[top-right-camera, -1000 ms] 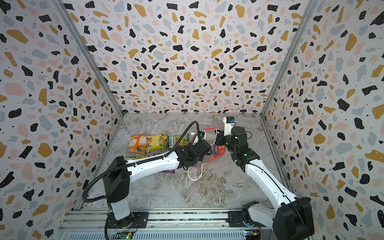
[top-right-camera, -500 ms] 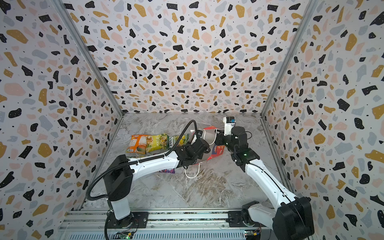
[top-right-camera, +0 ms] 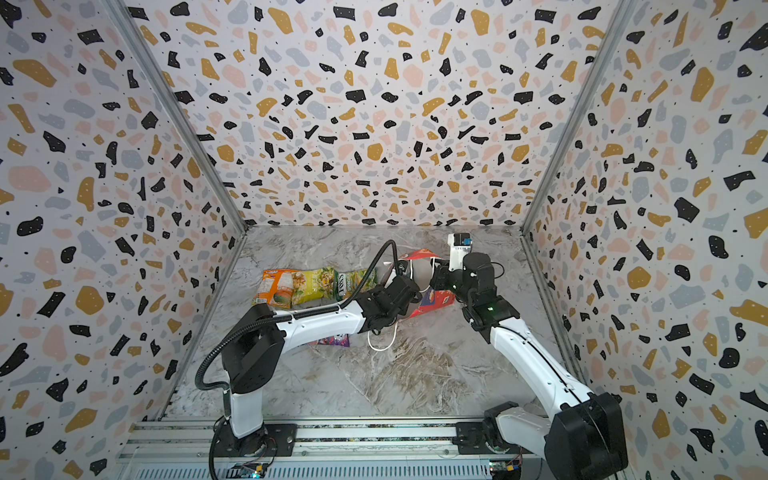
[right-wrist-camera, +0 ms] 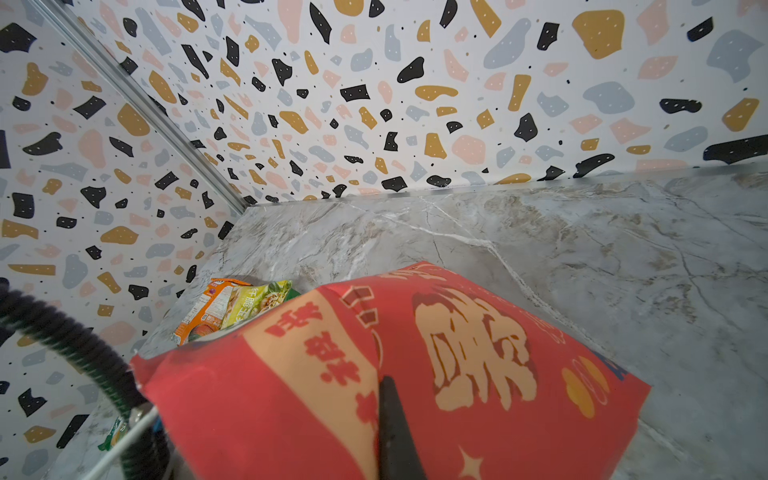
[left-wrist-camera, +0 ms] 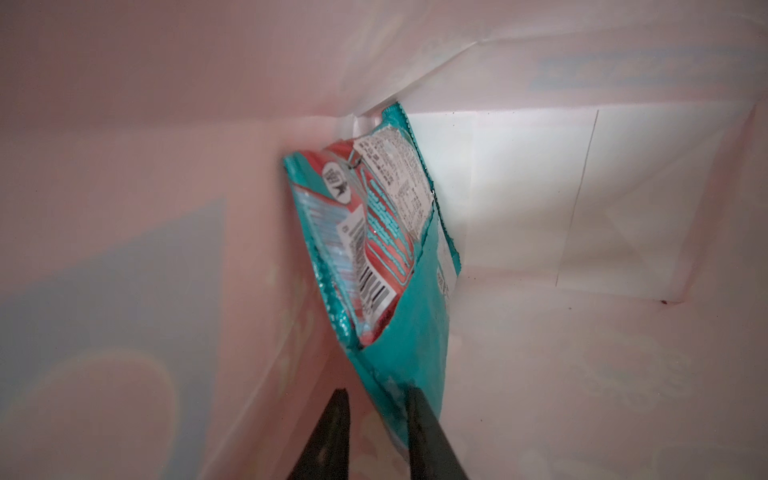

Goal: Take the snacks out of the paper bag

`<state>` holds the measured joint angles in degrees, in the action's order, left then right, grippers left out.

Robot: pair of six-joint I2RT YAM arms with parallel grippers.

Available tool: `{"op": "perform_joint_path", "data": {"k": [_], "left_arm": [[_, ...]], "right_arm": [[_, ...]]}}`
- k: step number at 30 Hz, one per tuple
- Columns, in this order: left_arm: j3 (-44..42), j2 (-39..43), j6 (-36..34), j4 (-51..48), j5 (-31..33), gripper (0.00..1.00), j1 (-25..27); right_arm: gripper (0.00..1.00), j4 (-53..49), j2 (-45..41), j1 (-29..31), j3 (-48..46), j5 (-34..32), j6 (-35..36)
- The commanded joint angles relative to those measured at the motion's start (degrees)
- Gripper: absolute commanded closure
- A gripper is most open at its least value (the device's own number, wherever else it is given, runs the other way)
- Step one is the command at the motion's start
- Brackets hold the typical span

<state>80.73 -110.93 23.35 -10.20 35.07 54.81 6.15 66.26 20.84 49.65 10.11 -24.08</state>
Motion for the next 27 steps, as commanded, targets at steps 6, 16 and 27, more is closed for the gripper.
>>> {"op": "perform_joint_path", "data": {"k": [6, 16, 27], "left_arm": [[-0.89, -0.34, -2.51, 6.30, -1.06, 1.00, -1.47], [-4.78, 5.55, -4.43, 10.19, -4.57, 1.00, -1.44], [-10.64, 13.66, -10.16, 15.99, -8.42, 1.00, 1.04]], "right_arm": [[1.00, 4.14, -1.57, 0.10, 0.53, 2.38, -1.08], [1.00, 4.13, -1.01, -0.07, 0.68, 2.23, -1.24], [1.00, 3.83, -0.35, -0.45, 0.79, 1.60, -1.68]]}}
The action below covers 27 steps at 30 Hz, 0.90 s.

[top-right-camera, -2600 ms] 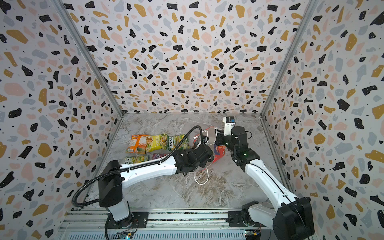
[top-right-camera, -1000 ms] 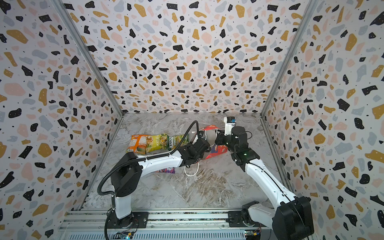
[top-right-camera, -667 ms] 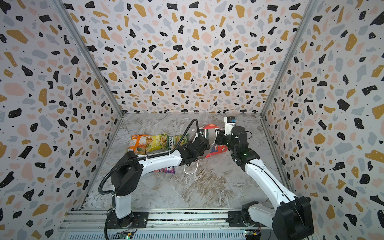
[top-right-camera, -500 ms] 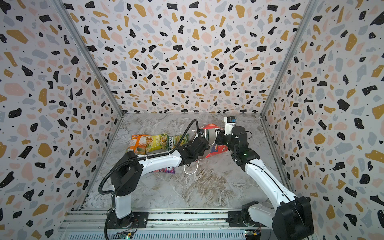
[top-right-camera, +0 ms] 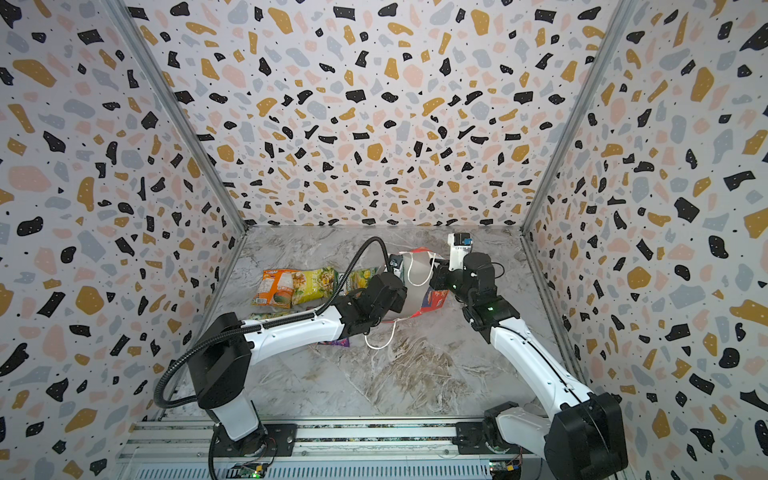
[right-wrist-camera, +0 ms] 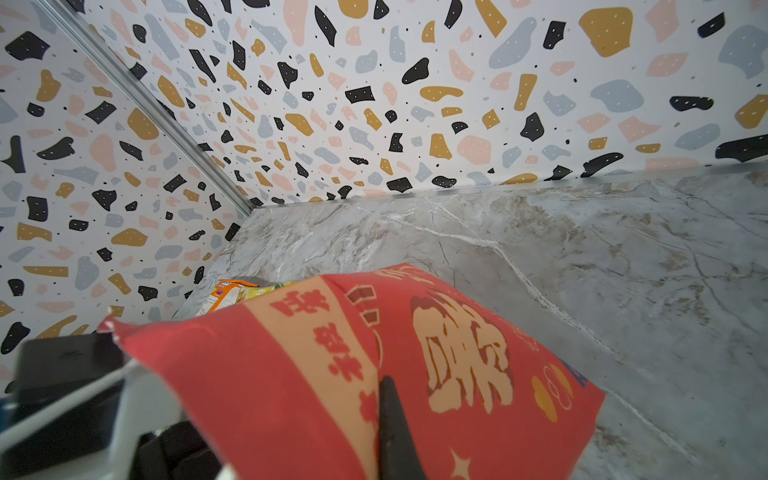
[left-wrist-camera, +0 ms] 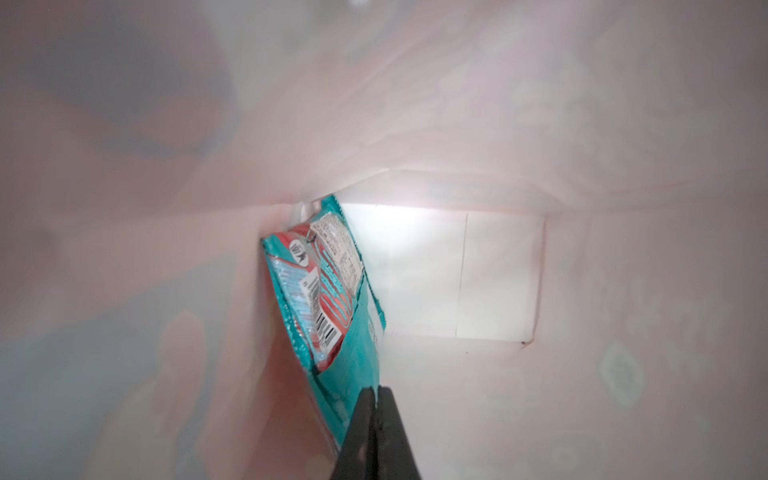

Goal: Take the snacks out of the paper bag

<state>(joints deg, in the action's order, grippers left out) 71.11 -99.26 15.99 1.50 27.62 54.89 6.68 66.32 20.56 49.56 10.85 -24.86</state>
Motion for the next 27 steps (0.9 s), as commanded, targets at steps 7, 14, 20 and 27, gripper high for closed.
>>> {"op": "perform_joint_path", "data": {"k": [7, 14, 20, 27], "left_arm": [[-0.56, 2.92, -2.98, 2.03, -0.81, 1.00, 1.70], [-1.19, 7.63, -6.65, 3.53, 2.21, 0.81, 5.58], [-7.19, 12.09, -8.02, 9.24, -1.40, 0.86, 7.49], [-10.71, 8.98, -4.72, 9.36, -5.11, 0.99, 8.57]], "right_arm": [[1.00, 3.45, -0.02, -0.12, 0.86, 0.92, -0.98], [1.00, 2.56, 0.27, -0.12, 1.77, 0.71, -1.24], [1.00, 1.91, 0.38, -0.21, 2.38, 0.37, -1.42], [1.00, 2.27, 0.39, -0.24, 2.08, 0.64, -1.59]]}}
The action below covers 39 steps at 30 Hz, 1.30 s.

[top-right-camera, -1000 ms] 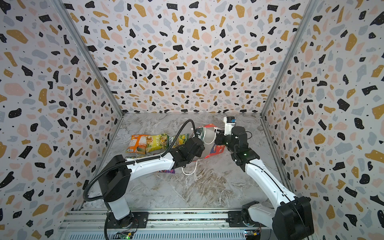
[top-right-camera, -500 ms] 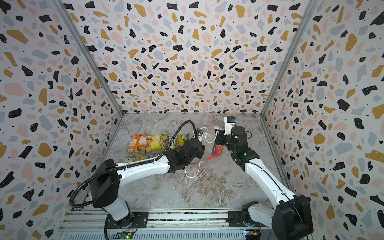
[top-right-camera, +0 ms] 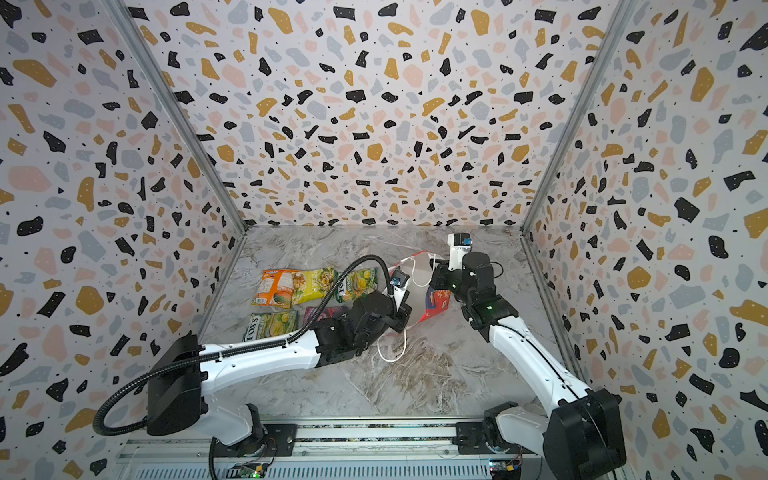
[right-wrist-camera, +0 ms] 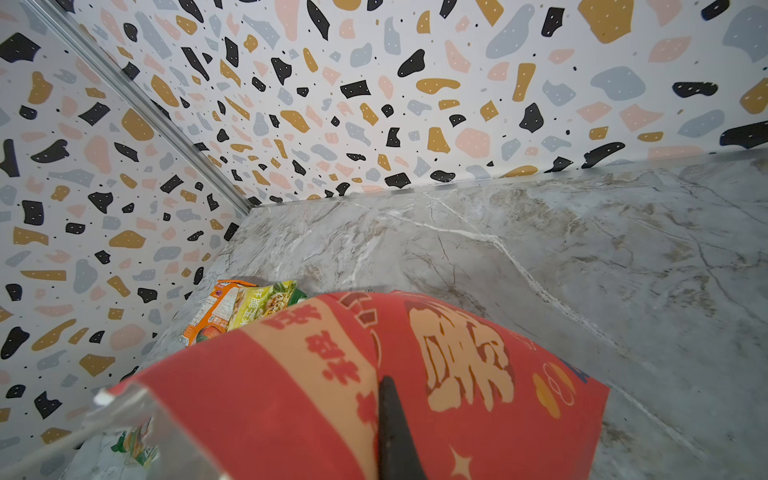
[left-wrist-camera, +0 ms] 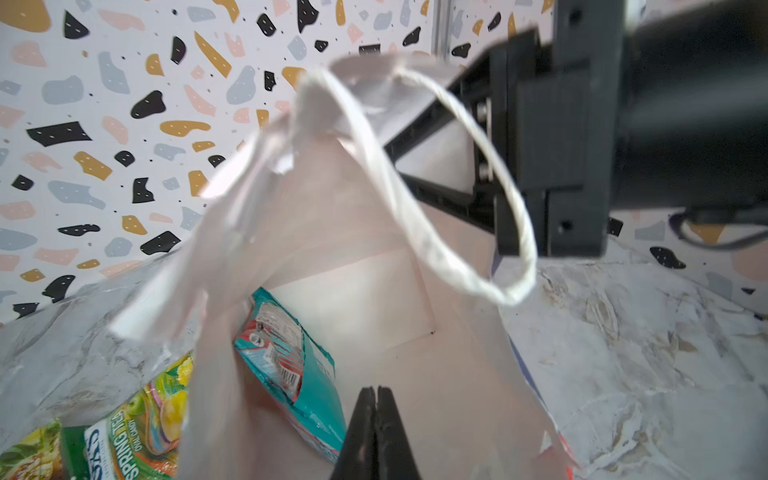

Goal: Take the snacks out of the paper bag

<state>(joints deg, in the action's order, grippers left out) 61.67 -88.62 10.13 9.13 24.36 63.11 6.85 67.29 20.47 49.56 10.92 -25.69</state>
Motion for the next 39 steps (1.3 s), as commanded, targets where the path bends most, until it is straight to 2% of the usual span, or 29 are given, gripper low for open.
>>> {"op": "perform_joint_path", "data": {"k": [1, 4, 7, 10, 14, 15, 17, 19, 22, 26, 30, 39], "left_arm": [[-1.51, -2.18, 1.14, 2.17, -2.16, 0.99, 0.44], [-0.97, -3.89, 1.03, 1.98, -1.27, 1.00, 0.42], [0.75, -6.43, 2.01, 0.09, 2.56, 1.00, 0.18], [4.58, -9.19, 2.07, -3.74, 4.63, 0.94, -0.01], [8.36, -11.48, 3.63, -7.45, 8.15, 0.93, -0.94], [8.45, -11.44, 3.82, -7.53, 8.56, 0.91, -1.26], [8.94, -11.15, 4.61, -8.13, 9.33, 0.82, -2.28], [9.32, -10.83, 5.35, -8.57, 8.31, 0.67, -3.43], [10.40, -11.26, 6.59, -9.76, 5.42, 0.60, -5.15], [12.74, -13.33, 7.30, -12.17, 1.55, 0.59, -6.32], [14.06, -14.91, 7.56, -13.37, 0.57, 0.57, -6.61], [16.28, -12.46, 9.46, -15.37, -4.52, 0.52, -7.95]], "right_arm": [[1.00, 2.26, -0.58, -0.08, 1.91, 0.63, -0.91], [1.00, 2.33, -0.63, -0.08, 1.98, 0.84, -1.00], [1.00, 2.11, -0.84, -0.08, 2.20, 0.83, -0.76], [1.00, 2.36, -1.25, -0.13, 1.95, 0.81, -0.81], [1.00, 2.17, -1.44, -0.08, 2.03, 0.78, -0.65], [1.00, 2.23, -1.53, -0.08, 1.92, 0.81, -0.62], [1.00, 2.40, -1.68, -0.08, 1.77, 0.84, -0.73], [1.00, 2.44, -1.65, -0.11, 1.77, 0.88, -0.68], [1.00, 2.66, -1.55, -0.08, 1.64, 1.12, -0.67], [1.00, 2.91, -1.66, -0.03, 1.45, 1.24, -0.82], [1.00, 3.10, -1.66, -0.08, 1.42, 1.52, -0.81], [1.00, 3.48, -1.76, -0.08, 1.08, 1.77, -0.85]]}}
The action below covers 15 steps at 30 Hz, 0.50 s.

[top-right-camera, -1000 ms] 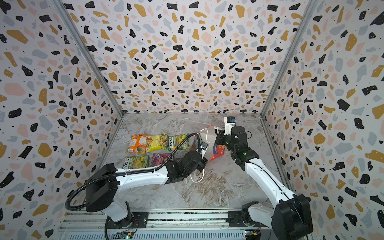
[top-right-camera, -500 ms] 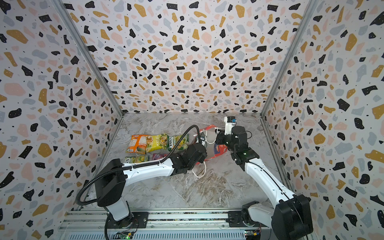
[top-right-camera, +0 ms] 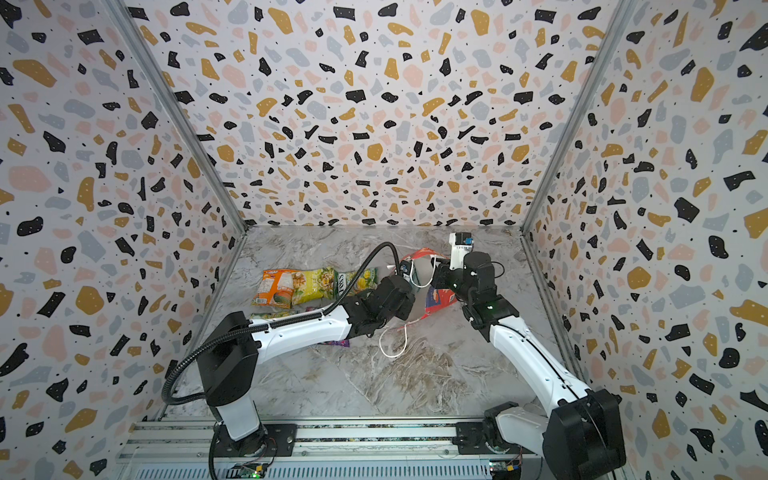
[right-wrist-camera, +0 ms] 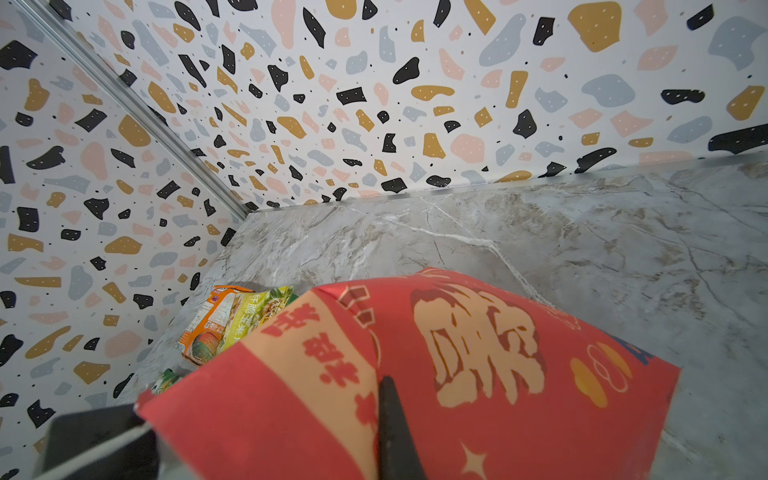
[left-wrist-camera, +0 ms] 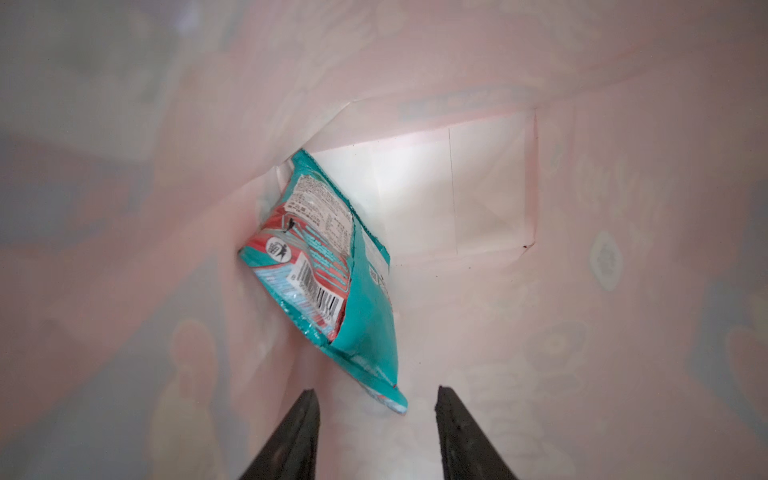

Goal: Take the snacks out of the paper bag

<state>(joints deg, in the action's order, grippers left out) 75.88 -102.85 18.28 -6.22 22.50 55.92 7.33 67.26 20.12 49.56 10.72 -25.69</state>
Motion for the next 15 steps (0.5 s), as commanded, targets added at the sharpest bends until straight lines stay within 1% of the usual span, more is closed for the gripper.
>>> {"op": "perform_joint_path", "data": {"k": [1, 3, 6, 15], "left_arm": [[2.36, 1.77, 1.72, -0.24, -3.74, 0.52, -0.96], [2.93, 1.55, 2.34, -0.57, -4.93, 0.52, -1.42], [3.06, 0.32, 2.72, -0.32, -4.22, 0.52, -1.47], [5.24, -5.26, 4.52, -2.07, 1.68, 0.49, -1.76]], "right_arm": [[1.00, 3.08, -1.71, 0.27, 1.13, 2.01, -0.85], [1.00, 2.77, -1.70, 0.27, 1.31, 1.82, -0.76], [1.00, 2.97, -2.00, 0.27, 1.07, 1.75, -0.78], [1.00, 3.68, -2.01, 0.27, 0.52, 2.42, -1.23]]}}
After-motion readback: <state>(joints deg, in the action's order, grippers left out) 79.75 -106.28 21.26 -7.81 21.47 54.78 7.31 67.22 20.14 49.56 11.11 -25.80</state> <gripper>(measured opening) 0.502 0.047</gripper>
